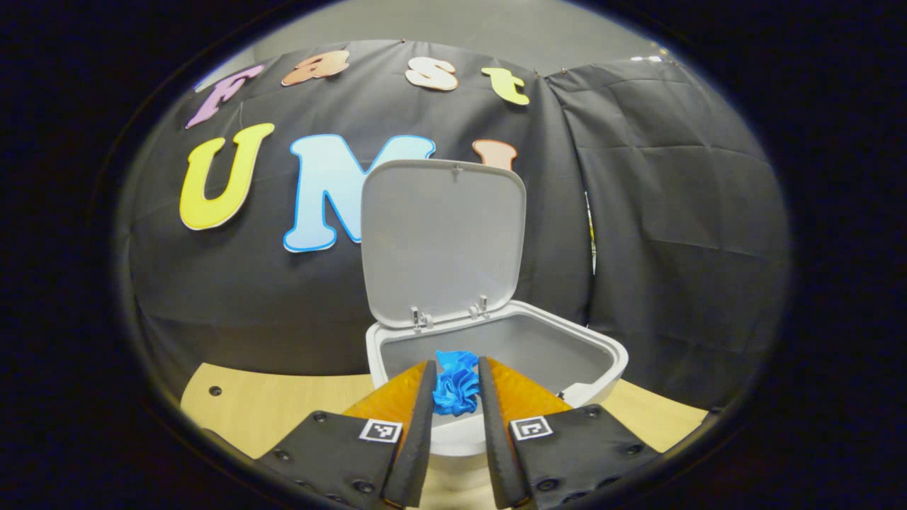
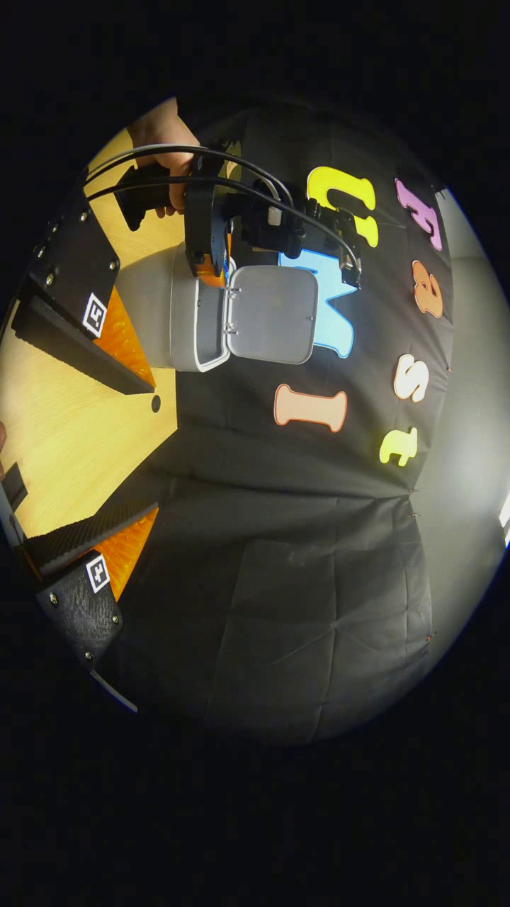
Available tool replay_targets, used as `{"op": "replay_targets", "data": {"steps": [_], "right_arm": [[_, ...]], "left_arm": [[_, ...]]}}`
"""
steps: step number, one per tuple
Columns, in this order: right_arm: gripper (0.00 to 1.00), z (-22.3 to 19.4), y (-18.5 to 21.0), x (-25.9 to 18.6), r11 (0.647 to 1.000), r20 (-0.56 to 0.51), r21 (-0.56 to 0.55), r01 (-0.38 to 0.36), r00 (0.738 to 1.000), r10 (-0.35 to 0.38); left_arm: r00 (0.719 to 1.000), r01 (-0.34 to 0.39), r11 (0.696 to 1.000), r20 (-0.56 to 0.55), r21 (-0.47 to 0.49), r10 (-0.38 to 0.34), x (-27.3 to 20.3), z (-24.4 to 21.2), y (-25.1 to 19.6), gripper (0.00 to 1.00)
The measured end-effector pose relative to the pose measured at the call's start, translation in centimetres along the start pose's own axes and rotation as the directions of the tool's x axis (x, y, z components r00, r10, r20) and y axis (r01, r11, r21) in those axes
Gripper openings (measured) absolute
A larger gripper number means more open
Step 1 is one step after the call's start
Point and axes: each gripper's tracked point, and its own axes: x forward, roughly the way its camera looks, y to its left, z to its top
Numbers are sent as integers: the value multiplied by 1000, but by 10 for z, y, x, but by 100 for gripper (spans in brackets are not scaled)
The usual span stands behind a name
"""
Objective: Press the lid of the desktop garbage bin to open it, pick up the crumpled paper on the desktop and throw it into the bin, then pick up the pop can on the desktop and drop it into the bin, and finally close the garbage bin lid.
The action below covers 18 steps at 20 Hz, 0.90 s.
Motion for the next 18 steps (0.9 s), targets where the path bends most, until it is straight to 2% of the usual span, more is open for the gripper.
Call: {"op": "replay_targets", "data": {"steps": [4,9,10,15,16,18], "right_arm": [[95,1,5,-1,1000,6,0,-1,1000,1],[95,5,18,-5,999,17,-14,-28,999,29],[95,6,20,-5,999,22,-17,-32,999,33],[95,11,37,-10,997,38,-42,-69,997,71],[95,10,41,-12,995,41,-52,-81,996,83],[95,8,53,-13,991,39,-57,-121,992,123]], "left_arm": [[1000,15,1000,4,4,-15,-3,2,0,49],[999,54,999,1,-10,-54,-8,2,-5,69],[998,56,998,6,-10,-56,-8,4,-4,69],[997,57,998,54,-4,-56,-26,18,1,96],[996,55,998,66,-2,-55,-31,21,3,99],[996,46,999,79,4,-46,-45,23,9,99]]}}
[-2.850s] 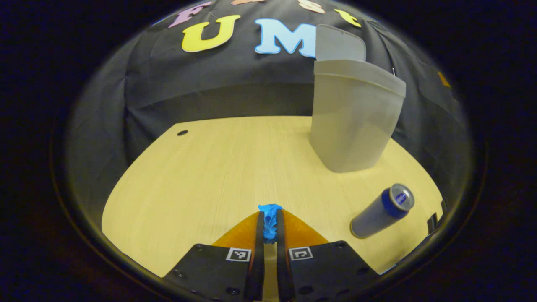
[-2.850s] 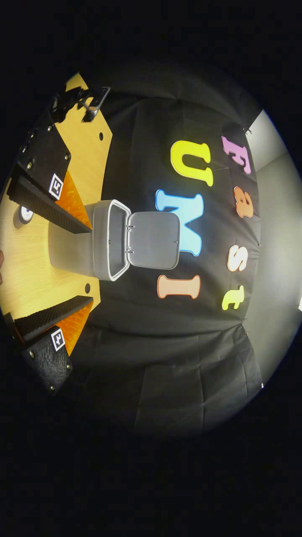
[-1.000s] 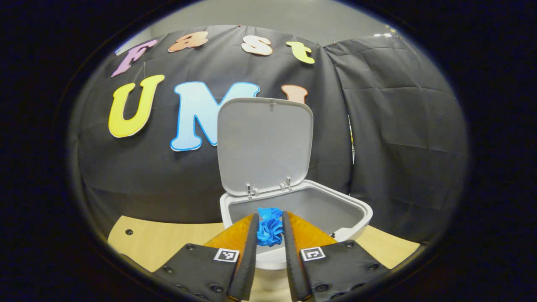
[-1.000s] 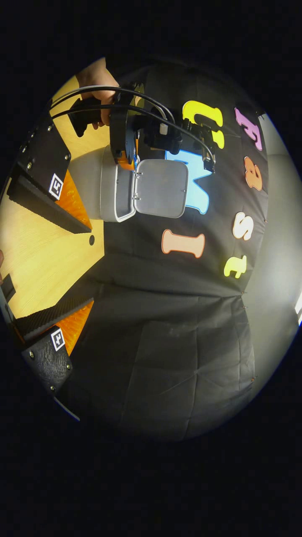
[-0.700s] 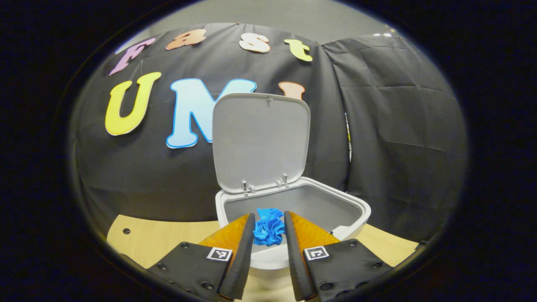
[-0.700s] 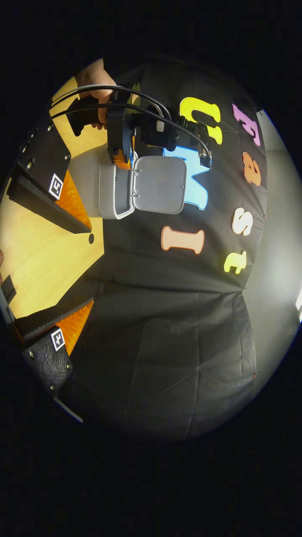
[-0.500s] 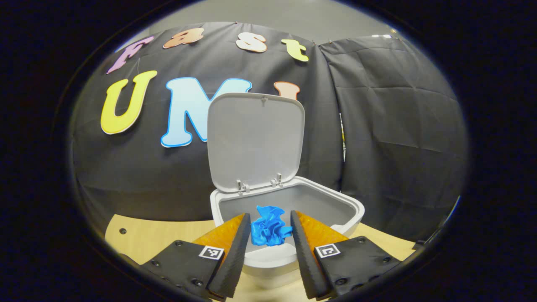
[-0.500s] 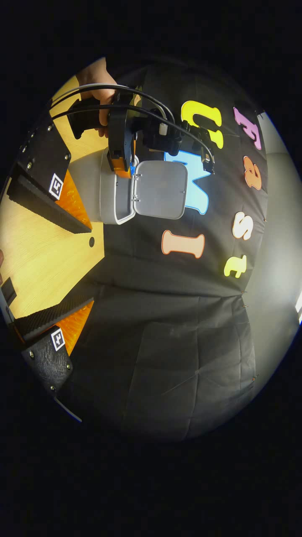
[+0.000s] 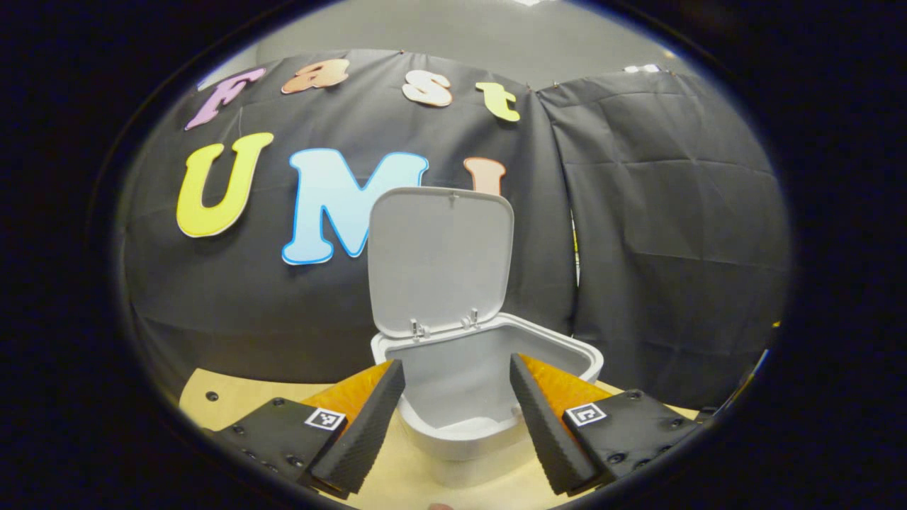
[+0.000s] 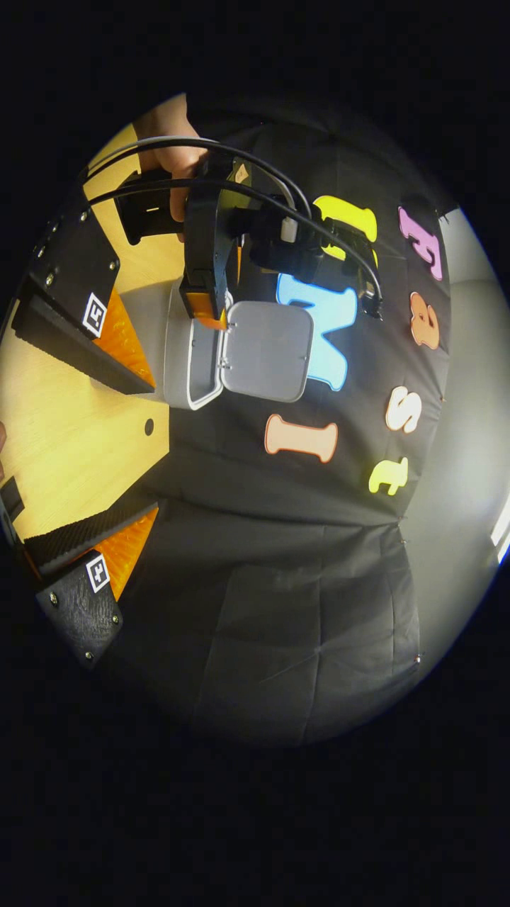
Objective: Press the lid of the desktop garbage bin to open it, pick up the crumpled paper on the desktop and throw it into the bin, then pick up the pop can on the desktop and drop it into the bin, and finally close the garbage bin lid.
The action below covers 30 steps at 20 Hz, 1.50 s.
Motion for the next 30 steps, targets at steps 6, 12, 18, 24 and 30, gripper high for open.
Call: {"op": "replay_targets", "data": {"steps": [6,12,18,24,30], "right_arm": [[95,-4,46,0,988,-1,-4,-157,988,157],[95,-9,90,-2,945,7,5,-326,945,326],[95,-18,119,-4,907,-20,-11,-421,907,421],[95,-30,134,-6,878,-52,-26,-477,878,476],[95,-46,151,-6,850,-94,-11,-526,847,523]], "left_arm": [[996,-62,998,63,-22,63,-54,12,32,99],[982,-180,984,60,-6,180,-108,6,74,97],[966,-257,965,10,-45,258,-148,-18,100,99],[956,-294,955,8,-29,294,-181,-28,115,95],[942,-337,941,-10,-27,337,-216,-35,125,98]]}}
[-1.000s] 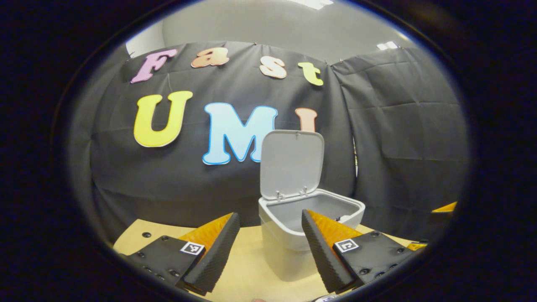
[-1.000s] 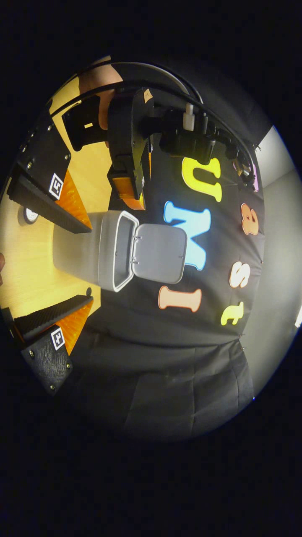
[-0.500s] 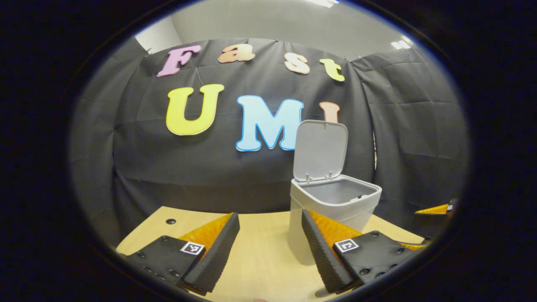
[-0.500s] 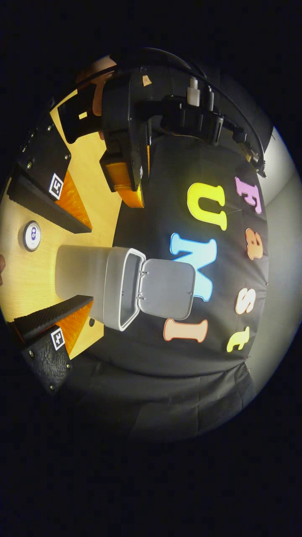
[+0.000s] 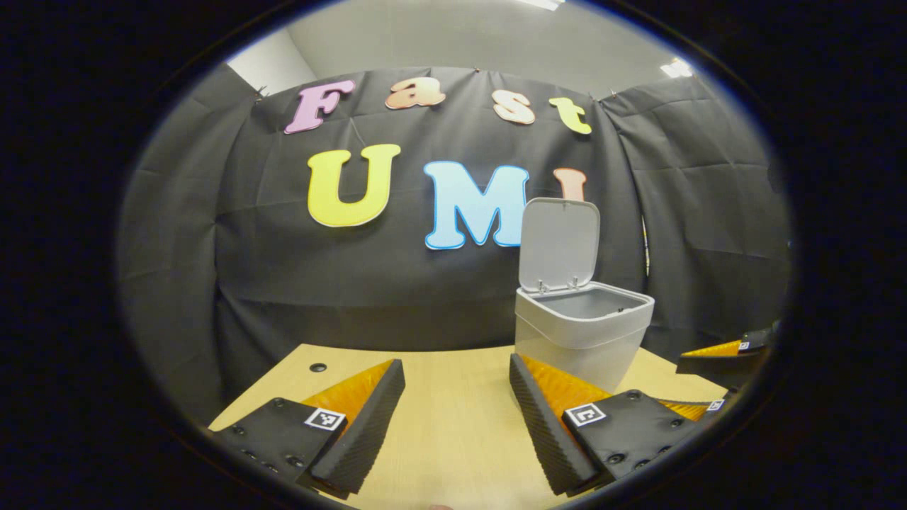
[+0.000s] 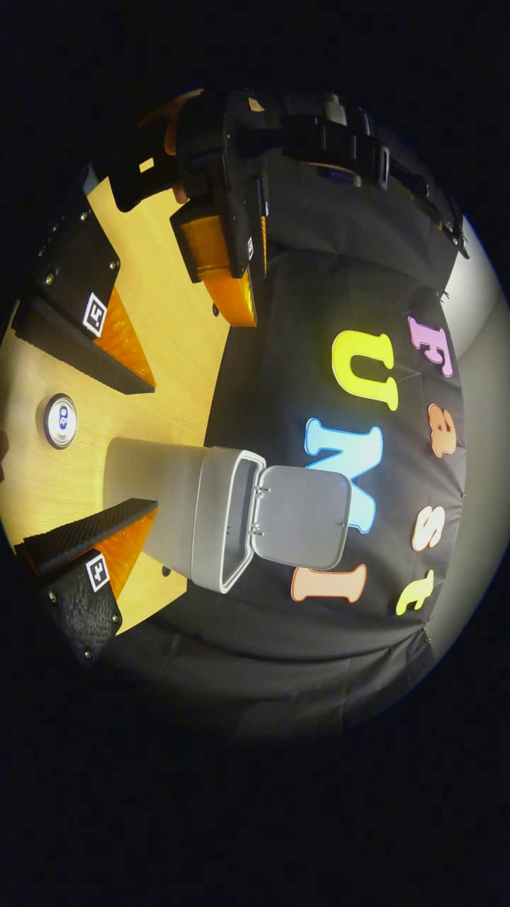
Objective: Press the lid of the desktop garbage bin to open it, pick up the crumpled paper on the desktop and throw it into the bin, then pick up the pop can on the desktop and drop it into the bin, and finally close the garbage bin lid.
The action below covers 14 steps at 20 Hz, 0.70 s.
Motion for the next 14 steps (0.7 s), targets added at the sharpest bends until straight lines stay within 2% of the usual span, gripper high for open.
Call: {"op": "replay_targets", "data": {"steps": [2,4,5,7,14], "right_arm": [[95,-9,7,3,1000,-26,3,-25,999,25],[95,-19,10,7,999,-53,4,-43,998,43],[95,-24,12,9,999,-69,11,-54,996,54],[95,-38,15,13,997,-113,28,-72,991,75],[95,-93,18,20,996,-277,28,-87,957,91]], "left_arm": [[1000,-15,1000,-1,-8,15,-8,0,5,99],[1000,-29,999,0,-15,29,-13,1,9,95],[999,-37,999,-4,-17,37,-14,0,10,99],[999,-45,999,-9,-24,45,-19,-3,13,97],[999,-50,998,-10,-36,50,-29,-5,14,99]]}}
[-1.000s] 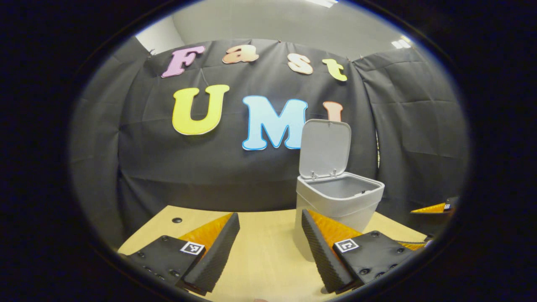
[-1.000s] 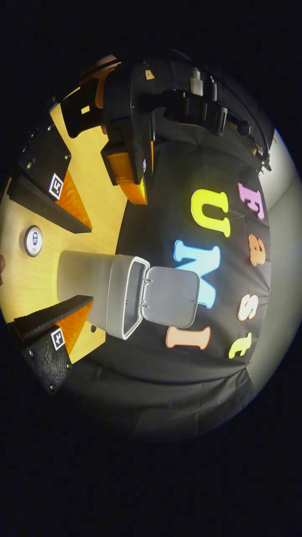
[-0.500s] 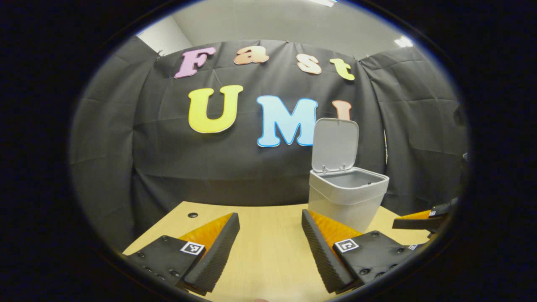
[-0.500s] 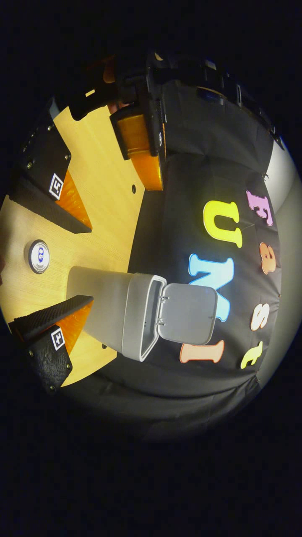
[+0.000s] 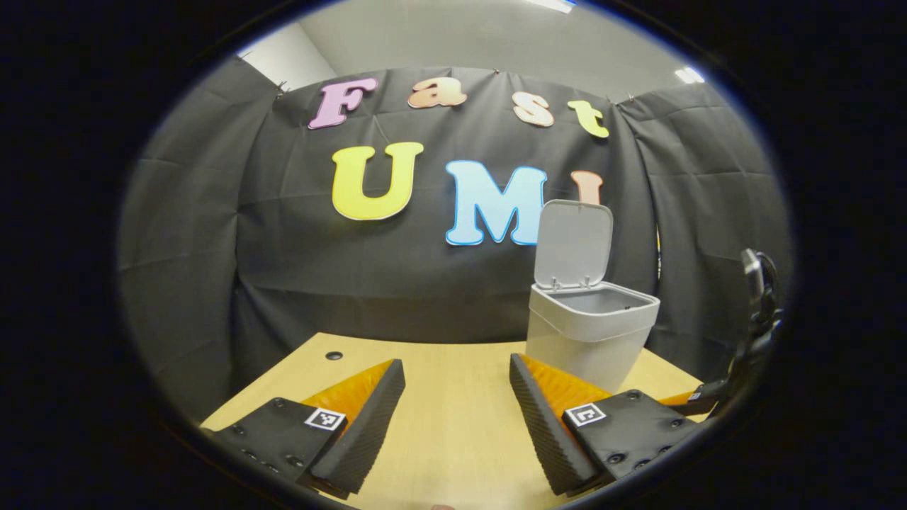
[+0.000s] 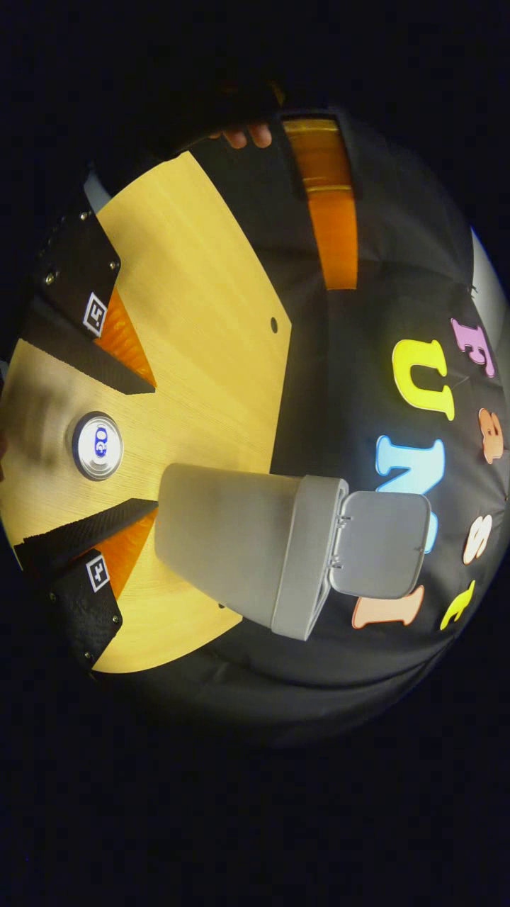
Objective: Press the lid of the desktop garbage bin to open it, pick up the crumpled paper on the desktop and throw it into the bin, then pick up the pop can on the desktop and drop it into the bin, and finally close the garbage bin lid.
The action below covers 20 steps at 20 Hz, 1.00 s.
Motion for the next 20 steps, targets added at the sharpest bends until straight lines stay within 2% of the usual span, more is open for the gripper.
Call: {"op": "replay_targets", "data": {"steps": [9,13,15,16,20], "right_arm": [[95,-55,3,23,997,-194,71,-19,981,33],[95,-60,3,24,999,-213,47,-16,977,26],[91,-61,-1,23,999,-213,44,-10,977,19],[85,-62,-3,24,999,-214,43,-8,977,17],[84,-63,-8,21,999,-214,32,2,977,5]], "left_arm": [[999,-4,1000,-40,-11,3,-14,-18,-6,97],[999,1,1000,-39,-7,-1,-13,-15,-10,97],[999,7,1000,-37,-3,-7,-12,-15,-14,97],[999,10,1000,-37,-3,-10,-13,-15,-15,97],[999,23,1000,-40,-2,-23,-13,-14,-22,99]]}}
